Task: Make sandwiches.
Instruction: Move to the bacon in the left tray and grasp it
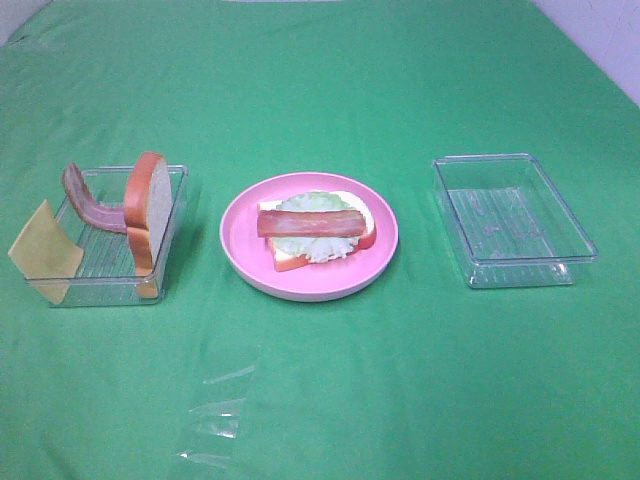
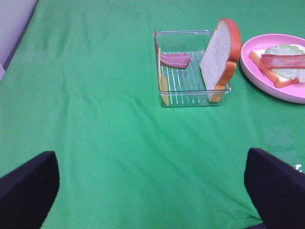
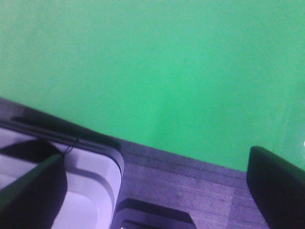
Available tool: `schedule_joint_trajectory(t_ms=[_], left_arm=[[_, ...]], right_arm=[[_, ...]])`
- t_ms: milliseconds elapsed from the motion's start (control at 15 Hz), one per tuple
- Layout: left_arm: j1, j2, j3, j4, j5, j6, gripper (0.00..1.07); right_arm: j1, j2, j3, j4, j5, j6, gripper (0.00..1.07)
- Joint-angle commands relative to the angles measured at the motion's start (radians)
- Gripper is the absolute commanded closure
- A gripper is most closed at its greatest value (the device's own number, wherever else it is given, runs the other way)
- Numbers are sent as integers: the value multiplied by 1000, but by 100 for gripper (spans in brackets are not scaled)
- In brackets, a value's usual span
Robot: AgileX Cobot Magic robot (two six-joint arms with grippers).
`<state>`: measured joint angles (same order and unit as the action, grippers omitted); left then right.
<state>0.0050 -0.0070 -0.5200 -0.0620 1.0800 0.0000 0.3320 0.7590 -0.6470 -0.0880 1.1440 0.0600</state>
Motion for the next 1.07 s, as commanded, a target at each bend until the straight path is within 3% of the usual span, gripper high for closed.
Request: schedule_joint_trajectory(t_ms=[67, 400, 733, 1067], left_arm=[[1, 0, 2, -8, -4, 0, 9], [1, 0, 2, -8, -4, 0, 9], [1, 0, 2, -8, -4, 0, 9], [1, -2, 2, -8, -4, 0, 9]], right_arm=[[-150, -174, 73, 0, -82, -8, 10], [-330, -598, 156, 13, -103, -15, 10], [-332, -779, 194, 31, -47, -45, 10], [-330, -795, 195, 41, -47, -52, 10]])
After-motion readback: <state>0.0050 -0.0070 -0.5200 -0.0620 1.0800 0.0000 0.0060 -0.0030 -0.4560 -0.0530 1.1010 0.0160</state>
